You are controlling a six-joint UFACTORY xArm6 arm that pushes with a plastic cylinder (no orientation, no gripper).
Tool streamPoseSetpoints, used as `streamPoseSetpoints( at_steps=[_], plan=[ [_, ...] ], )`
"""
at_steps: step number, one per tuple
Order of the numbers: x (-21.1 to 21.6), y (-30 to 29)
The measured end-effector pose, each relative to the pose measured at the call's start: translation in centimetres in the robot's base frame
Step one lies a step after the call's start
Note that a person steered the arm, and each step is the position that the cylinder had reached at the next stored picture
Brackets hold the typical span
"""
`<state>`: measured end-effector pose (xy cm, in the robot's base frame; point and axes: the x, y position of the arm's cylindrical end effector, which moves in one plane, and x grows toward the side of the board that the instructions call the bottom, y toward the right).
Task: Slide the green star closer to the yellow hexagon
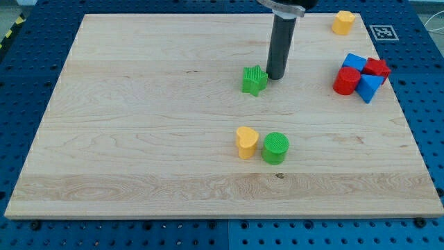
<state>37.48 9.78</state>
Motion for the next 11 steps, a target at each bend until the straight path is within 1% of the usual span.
streamPoseSetpoints(
  at_steps=[1, 2, 3, 4, 5, 6, 7, 8, 9, 10, 11],
  plan=[
    [3.8, 1.6],
    [6.7, 0.5],
    [7.3, -3.5],
    [5.3, -7.8],
    [0.0, -8.1],
    [-4.0, -7.0],
    [-2.1, -7.3],
    [1.9, -9.2],
    [4.5, -8.1],
    [5.2, -5.6],
    [2.9, -3.0]
  ],
)
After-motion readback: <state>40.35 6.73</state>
